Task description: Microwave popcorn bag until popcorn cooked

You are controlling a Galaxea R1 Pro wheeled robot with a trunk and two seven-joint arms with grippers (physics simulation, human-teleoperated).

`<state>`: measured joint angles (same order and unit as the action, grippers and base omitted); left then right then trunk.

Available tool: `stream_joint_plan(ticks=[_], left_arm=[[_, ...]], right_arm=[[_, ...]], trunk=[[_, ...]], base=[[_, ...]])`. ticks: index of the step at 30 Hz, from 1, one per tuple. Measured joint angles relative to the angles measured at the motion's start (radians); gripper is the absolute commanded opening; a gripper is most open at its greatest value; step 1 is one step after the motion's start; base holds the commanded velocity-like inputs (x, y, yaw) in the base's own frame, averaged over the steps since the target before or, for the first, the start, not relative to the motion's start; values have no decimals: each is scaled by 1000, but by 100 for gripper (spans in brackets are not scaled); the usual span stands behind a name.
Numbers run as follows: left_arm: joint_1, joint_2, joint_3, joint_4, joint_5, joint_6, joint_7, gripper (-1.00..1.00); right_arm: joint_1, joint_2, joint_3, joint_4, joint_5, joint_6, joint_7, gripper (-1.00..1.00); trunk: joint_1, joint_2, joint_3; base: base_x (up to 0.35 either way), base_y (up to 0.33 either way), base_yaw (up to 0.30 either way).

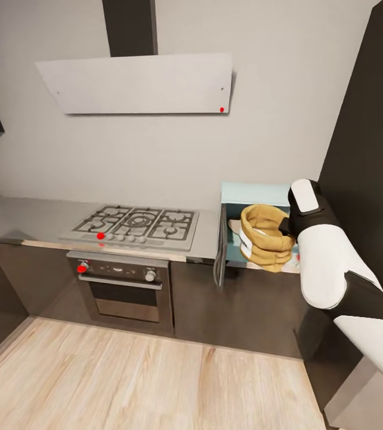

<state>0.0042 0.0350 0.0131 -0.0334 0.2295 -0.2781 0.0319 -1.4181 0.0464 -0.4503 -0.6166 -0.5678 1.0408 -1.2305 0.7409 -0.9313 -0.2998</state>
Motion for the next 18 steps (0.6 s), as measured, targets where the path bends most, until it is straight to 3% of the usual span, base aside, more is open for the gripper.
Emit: stream_joint_plan(ticks=[11, 18], left_arm=[[0, 0, 0, 0, 1, 0, 0, 100], [0, 0, 0, 0, 1, 0, 0, 100]], right_arm=[[0, 0, 0, 0, 0, 0, 0, -100], [0, -1, 1, 0, 0, 0, 0, -100]], trunk=[[0, 0, 0], [0, 0, 0]], base=[[125, 0, 0], [12, 0, 0]])
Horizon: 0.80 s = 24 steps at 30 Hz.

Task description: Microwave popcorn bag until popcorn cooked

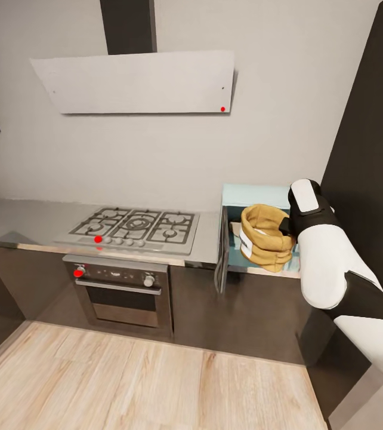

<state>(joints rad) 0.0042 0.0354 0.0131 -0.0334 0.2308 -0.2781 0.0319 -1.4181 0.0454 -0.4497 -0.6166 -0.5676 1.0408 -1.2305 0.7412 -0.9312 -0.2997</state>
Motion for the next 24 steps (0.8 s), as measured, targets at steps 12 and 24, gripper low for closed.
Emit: stream_joint_plan(ticks=[12, 24], left_arm=[[0, -1, 0, 0, -2, 0, 0, 100], [0, -1, -1, 0, 0, 0, 0, 100]], right_arm=[[0, -3, 5, 0, 3, 0, -1, -100], [11, -5, 6, 59, 3, 0, 0, -100]], trunk=[[0, 0, 0], [0, 0, 0]], base=[[0, 0, 0], [0, 0, 0]])
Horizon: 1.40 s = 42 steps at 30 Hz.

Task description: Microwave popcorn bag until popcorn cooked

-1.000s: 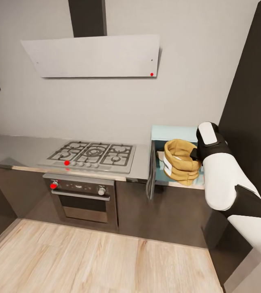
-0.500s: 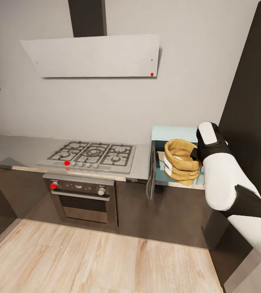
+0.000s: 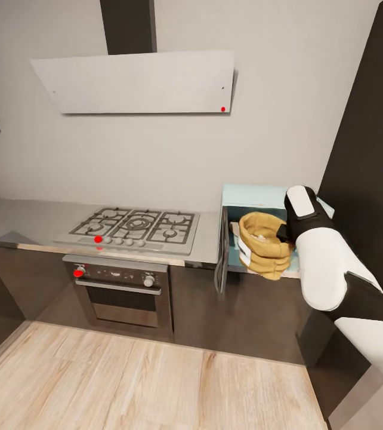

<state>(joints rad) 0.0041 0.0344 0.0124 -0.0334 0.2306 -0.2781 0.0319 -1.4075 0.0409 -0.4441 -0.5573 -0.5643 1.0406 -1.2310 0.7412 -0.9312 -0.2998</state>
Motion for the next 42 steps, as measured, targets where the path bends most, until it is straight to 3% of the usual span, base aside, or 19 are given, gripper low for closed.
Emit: stream_joint_plan(ticks=[42], left_arm=[[0, 0, 1, 0, 0, 2, 0, 100]], right_arm=[[1, -6, -3, 26, -3, 0, 0, -100]], trunk=[[0, 0, 0]], base=[[108, -27, 0]])
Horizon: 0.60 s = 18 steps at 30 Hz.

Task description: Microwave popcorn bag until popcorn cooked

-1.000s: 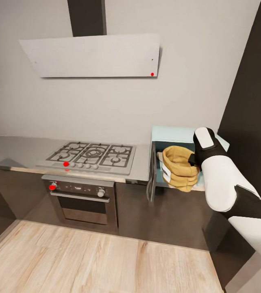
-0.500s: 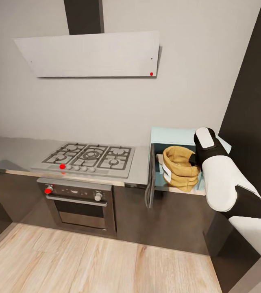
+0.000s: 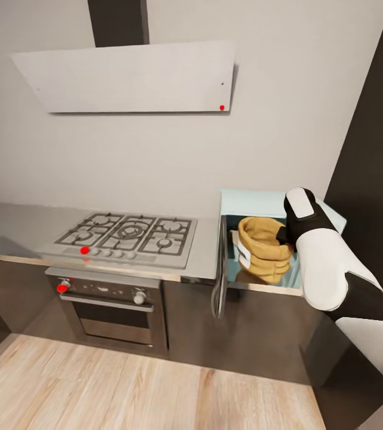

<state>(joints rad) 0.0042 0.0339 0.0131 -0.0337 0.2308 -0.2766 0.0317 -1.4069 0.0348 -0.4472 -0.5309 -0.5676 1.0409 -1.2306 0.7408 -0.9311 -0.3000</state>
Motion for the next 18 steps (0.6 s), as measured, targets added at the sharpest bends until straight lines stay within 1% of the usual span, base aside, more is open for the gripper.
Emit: stream_joint_plan(ticks=[8, 10, 18], left_arm=[[0, 0, 0, 0, 0, -1, 0, 100], [0, 0, 0, 0, 0, -1, 0, 100], [0, 0, 0, 0, 0, -1, 0, 100]], right_arm=[[0, -2, 0, 3, 1, 0, 1, -100], [0, -2, 1, 3, 6, 0, 1, -100], [0, 0, 0, 3, 9, 0, 1, -100]], trunk=[[0, 0, 0], [0, 0, 0], [0, 0, 0]], base=[[20, -9, 0], [186, 0, 0], [88, 0, 0]])
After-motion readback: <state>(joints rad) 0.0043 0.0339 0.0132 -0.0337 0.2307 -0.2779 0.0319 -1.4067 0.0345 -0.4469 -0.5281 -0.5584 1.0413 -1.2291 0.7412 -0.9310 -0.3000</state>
